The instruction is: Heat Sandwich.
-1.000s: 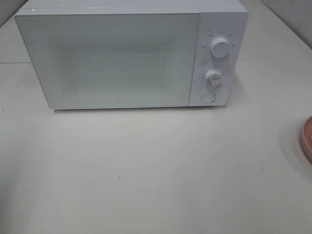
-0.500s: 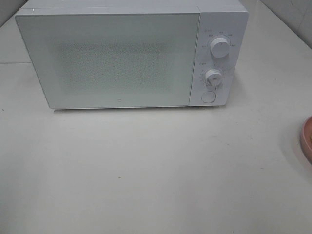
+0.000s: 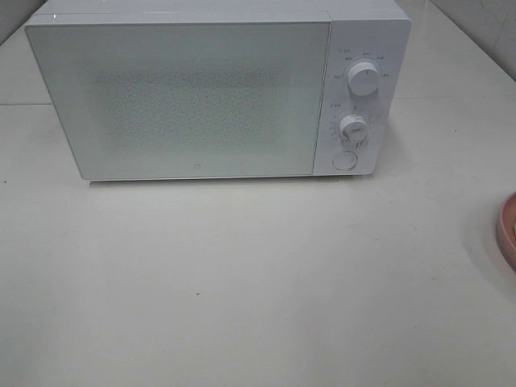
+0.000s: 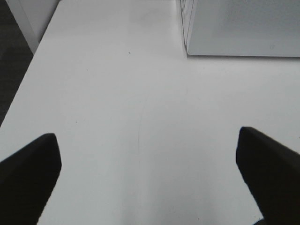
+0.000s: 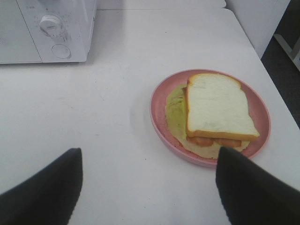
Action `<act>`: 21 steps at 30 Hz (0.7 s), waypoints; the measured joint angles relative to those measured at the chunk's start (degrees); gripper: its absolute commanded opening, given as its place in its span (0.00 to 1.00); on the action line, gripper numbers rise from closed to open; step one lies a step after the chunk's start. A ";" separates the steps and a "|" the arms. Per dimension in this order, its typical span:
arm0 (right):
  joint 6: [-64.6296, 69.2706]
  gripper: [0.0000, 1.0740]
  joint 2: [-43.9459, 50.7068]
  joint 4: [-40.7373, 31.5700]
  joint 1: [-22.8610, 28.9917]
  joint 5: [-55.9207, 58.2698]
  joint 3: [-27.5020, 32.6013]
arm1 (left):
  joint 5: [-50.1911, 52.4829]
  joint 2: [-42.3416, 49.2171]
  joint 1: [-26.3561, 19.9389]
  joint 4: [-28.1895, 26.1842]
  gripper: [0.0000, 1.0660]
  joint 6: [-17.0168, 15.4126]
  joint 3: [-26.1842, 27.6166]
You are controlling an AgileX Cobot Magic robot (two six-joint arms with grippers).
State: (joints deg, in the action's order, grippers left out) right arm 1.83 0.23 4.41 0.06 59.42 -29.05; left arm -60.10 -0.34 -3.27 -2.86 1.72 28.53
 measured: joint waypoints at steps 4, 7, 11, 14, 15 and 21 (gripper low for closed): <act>0.00 0.70 0.00 0.00 0.00 0.00 0.00 | 0.00 0.52 0.00 0.00 0.90 0.00 0.00; 0.00 0.70 0.00 0.00 0.00 0.00 0.00 | 0.00 0.57 0.00 0.00 0.90 0.00 0.00; 0.00 0.70 0.00 0.00 0.00 0.00 0.00 | 0.00 0.63 0.00 0.00 0.90 0.00 0.00; 0.00 0.70 0.00 0.00 0.00 0.00 0.00 | 0.00 0.63 0.00 0.00 0.90 0.00 0.00; 0.00 0.70 0.00 0.00 0.00 0.00 0.00 | 0.00 0.63 0.00 0.00 0.90 0.00 0.00; 0.00 0.70 0.00 0.00 0.00 0.00 0.00 | 0.00 0.63 0.00 0.00 0.90 0.00 0.00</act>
State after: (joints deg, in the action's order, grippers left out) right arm 1.83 0.23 4.41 0.06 59.42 -29.05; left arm -60.10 0.29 -3.27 -2.86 1.72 28.53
